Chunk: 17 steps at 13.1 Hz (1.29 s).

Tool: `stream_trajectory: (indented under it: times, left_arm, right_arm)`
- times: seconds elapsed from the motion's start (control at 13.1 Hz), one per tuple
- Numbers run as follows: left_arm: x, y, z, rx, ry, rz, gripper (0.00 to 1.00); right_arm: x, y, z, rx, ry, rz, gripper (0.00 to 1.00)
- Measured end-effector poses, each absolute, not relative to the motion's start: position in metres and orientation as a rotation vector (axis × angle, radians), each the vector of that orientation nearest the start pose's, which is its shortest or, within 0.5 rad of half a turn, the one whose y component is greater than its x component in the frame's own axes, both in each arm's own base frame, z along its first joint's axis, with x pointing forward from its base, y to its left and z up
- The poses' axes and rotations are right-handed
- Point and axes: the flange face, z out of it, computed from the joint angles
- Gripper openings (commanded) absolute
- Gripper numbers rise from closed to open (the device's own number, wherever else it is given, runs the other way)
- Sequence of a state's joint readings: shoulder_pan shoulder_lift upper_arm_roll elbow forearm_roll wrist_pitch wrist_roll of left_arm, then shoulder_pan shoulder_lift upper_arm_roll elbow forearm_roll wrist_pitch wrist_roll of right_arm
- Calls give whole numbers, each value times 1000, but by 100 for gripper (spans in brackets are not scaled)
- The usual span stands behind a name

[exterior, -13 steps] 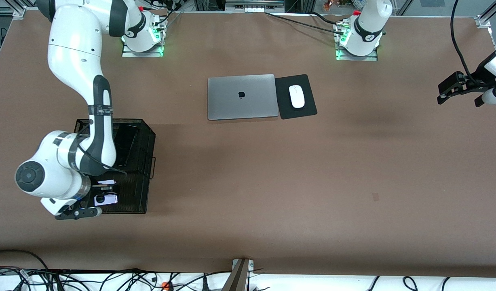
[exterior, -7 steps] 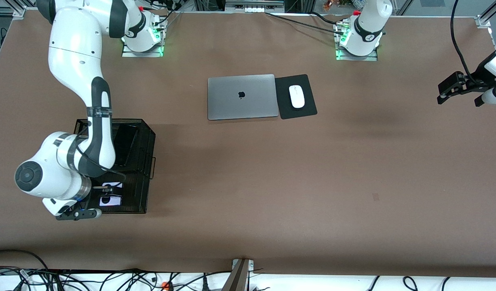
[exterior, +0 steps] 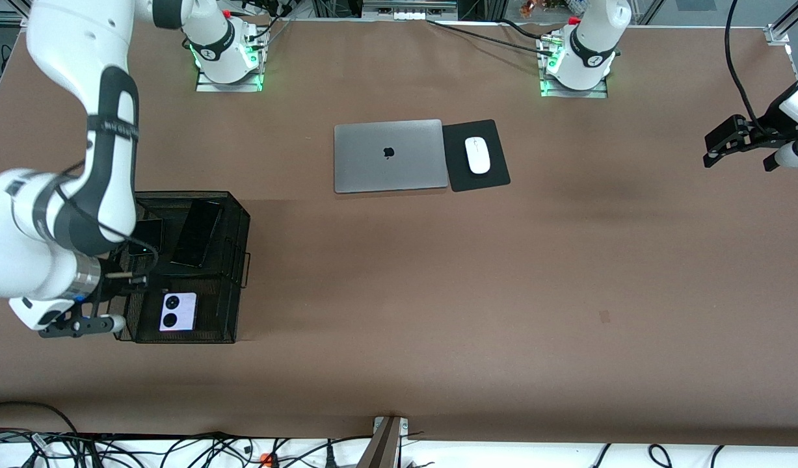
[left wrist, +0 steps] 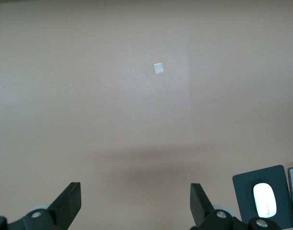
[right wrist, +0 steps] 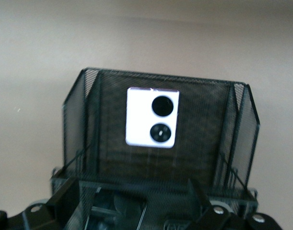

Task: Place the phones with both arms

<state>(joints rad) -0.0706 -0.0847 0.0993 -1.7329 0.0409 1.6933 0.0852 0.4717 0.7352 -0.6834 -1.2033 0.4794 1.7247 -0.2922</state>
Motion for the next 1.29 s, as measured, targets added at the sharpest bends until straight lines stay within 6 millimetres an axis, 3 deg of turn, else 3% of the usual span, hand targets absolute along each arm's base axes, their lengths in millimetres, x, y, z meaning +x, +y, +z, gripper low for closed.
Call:
stream_trajectory:
  times: [0.38,0.61,0.99,1.29]
  left_arm:
    - [537,13,607,-3103,118,-70,100]
    - [537,10,608,-3102,125,-72,100]
    - [537,10,608,-3103,126,-69,100]
    - [536,10,607,-3104,125,-47,100]
  right_arm:
    - [691,48,447,-3165,-205,114,100]
    - [664,37,478,-3202,-207,131,100]
    - [601,19,532,-3190,-172,111,100]
    - [575,0,557,-3165,-171,76,100]
